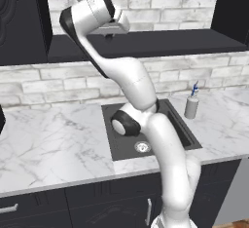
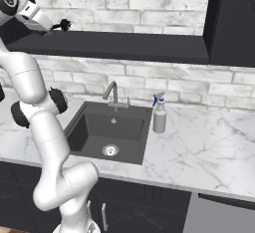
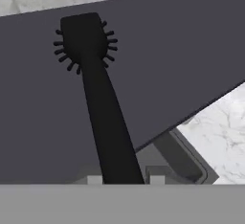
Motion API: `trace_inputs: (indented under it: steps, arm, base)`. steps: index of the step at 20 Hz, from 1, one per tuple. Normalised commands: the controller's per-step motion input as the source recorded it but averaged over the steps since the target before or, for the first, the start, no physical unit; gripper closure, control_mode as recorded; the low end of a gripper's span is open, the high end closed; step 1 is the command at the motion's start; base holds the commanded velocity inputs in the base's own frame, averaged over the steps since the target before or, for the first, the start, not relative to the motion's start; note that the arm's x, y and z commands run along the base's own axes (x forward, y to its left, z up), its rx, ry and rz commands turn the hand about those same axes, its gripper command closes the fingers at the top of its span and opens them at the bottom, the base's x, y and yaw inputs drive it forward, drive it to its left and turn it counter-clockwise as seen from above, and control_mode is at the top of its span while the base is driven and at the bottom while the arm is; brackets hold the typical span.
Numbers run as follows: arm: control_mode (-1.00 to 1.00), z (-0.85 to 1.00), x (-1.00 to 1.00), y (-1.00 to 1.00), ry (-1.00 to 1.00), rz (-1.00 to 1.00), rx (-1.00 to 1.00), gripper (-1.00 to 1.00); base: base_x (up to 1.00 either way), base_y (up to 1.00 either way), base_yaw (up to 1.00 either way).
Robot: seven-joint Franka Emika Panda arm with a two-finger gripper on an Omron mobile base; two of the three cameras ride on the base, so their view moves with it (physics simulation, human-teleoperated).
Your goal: Locate and retrieve the dish brush and spray from the cabinet. Place them next to the sink.
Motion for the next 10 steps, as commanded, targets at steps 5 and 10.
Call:
trace_inputs:
  steps: [5, 10]
  arm:
    - [-1.0, 0.38, -0.82, -0.15, 0.07, 0.12, -0.18, 1.0]
    - [-1.0, 0.13, -0.41, 0.01, 0.11, 0.3, -0.32, 1.0]
  base:
    - [0.0, 0.0, 0.0]
    - [0.0, 0.0, 0.0]
